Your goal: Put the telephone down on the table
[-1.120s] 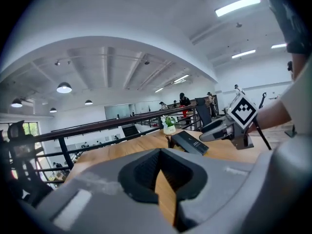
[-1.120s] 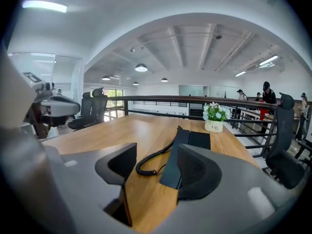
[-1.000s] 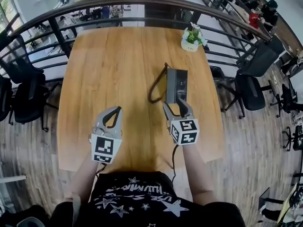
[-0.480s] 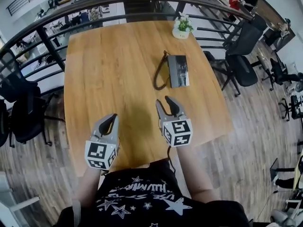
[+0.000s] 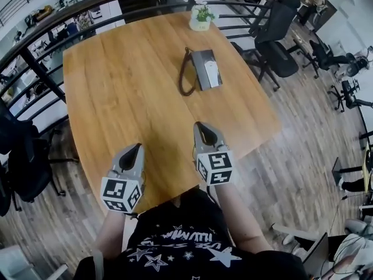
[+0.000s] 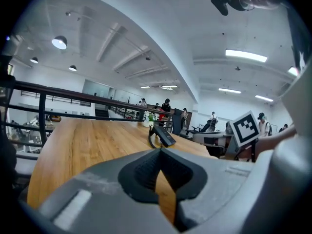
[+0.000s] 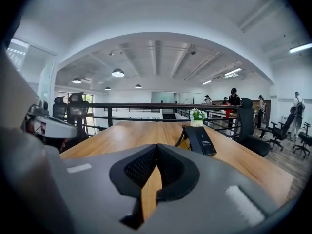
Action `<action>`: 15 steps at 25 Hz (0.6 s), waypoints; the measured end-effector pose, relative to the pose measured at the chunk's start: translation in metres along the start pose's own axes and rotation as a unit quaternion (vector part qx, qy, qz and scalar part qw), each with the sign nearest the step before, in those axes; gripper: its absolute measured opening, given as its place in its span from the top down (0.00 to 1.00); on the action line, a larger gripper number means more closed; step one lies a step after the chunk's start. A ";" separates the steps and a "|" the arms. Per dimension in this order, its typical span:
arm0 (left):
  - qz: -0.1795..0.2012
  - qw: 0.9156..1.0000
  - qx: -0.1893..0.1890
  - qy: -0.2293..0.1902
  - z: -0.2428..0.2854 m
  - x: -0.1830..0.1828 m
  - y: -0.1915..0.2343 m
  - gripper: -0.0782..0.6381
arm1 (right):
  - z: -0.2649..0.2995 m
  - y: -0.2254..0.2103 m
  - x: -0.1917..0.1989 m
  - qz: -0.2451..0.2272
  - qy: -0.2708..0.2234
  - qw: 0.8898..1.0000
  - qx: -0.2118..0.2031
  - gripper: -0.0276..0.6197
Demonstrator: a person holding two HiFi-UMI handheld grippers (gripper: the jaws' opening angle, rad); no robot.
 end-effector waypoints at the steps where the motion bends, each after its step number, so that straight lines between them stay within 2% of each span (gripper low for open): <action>1: -0.008 1.000 0.004 0.004 0.000 0.001 0.001 0.89 | -0.002 0.000 0.000 0.007 0.001 1.000 0.002 0.96; 9: -0.021 0.999 0.020 0.039 0.011 0.018 0.001 0.89 | -0.011 0.013 0.014 0.042 -0.008 0.999 -0.027 0.96; 15: -0.002 0.998 0.041 0.054 0.011 0.026 -0.016 0.89 | -0.027 0.027 0.041 0.068 0.016 0.997 -0.046 0.96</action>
Point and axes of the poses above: the fingertips, and each gripper's own axes: z forward along the fingers, y to its left, x out of its underside, the point moved 8 cm from there along -z, backward along the fingers, and after that the axes turned 13 degrees about -z, right-handed, at the moved point
